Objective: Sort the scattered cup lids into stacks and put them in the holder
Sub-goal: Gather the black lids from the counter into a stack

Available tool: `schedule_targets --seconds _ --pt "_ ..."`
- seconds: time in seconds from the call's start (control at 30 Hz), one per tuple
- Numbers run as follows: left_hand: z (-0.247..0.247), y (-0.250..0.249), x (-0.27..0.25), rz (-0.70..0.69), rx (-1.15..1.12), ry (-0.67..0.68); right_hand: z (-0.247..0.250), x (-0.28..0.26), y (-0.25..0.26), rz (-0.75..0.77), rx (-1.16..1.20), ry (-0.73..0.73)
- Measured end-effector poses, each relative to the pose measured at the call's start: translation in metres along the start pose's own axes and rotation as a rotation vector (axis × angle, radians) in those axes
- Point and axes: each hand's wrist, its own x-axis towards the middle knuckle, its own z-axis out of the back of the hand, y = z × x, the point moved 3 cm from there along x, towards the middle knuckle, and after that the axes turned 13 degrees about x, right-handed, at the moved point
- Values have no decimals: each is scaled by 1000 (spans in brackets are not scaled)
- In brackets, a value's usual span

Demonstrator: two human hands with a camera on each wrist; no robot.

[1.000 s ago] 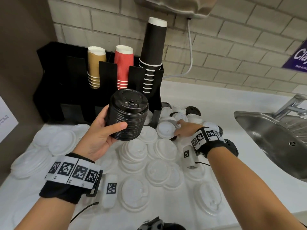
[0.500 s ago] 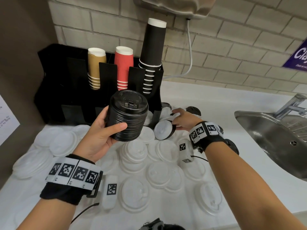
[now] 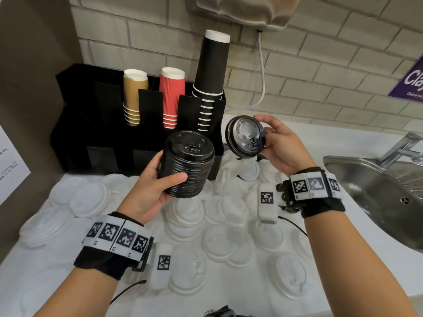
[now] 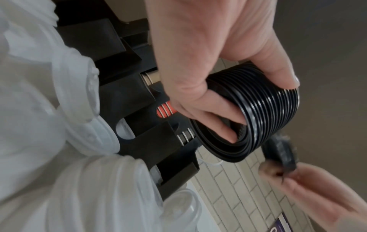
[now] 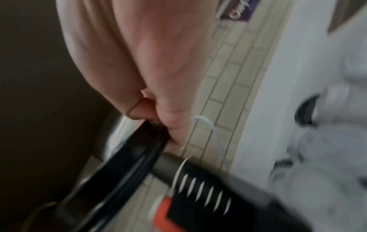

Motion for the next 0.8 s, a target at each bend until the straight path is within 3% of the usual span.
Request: schedule_targets --seconds 0.1,0.2,0.33,0.57,0.8 --pt "-9 5 1 11 -3 13 -28 -15 0 -64 205 237" --pt "-16 5 1 19 -6 31 -46 -26 -7 -122 173 362" --pt "-20 0 -1 1 -6 44 -53 -37 -17 -117 -21 434" --pt "-23 -3 -7 13 -20 76 -62 -53 -17 122 -469 520" --pt "-29 -8 -9 33 -29 43 -63 -64 -17 209 -475 550"
